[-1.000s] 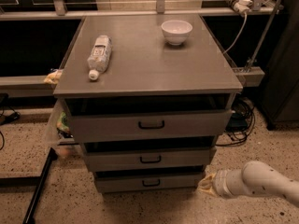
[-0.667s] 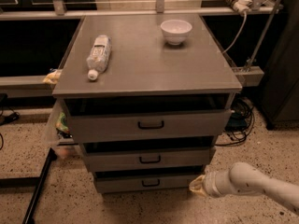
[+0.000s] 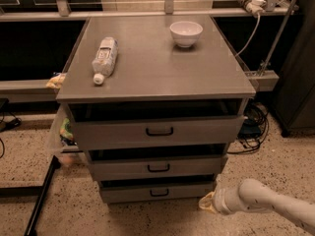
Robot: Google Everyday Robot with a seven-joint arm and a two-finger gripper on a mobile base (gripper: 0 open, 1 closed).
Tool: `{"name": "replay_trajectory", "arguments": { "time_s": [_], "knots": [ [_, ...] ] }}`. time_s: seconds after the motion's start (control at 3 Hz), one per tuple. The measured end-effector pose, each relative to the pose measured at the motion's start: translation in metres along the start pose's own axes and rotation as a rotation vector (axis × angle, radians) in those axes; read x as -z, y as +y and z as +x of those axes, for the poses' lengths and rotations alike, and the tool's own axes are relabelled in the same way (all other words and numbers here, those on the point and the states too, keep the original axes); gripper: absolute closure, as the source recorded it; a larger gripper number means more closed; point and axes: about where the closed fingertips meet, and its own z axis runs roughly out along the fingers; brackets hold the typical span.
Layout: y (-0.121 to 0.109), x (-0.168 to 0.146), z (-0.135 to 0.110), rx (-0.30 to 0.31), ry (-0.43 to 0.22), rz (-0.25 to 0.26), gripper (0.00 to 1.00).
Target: Open bottom drawer
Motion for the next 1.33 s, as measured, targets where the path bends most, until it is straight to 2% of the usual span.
{"name": "replay_trajectory", "arguments": {
  "time_s": [0.33,0.67,1.33],
  "knots": [
    [-0.001,-0.026,0.019,0.015,-0.015,0.007,0.81],
    [0.001,-0.047,0.028,0.040,-0.040,0.016,0.58],
    [0.000,-0.077,0.028,0.089,-0.082,0.019,0.12]
  ]
}}
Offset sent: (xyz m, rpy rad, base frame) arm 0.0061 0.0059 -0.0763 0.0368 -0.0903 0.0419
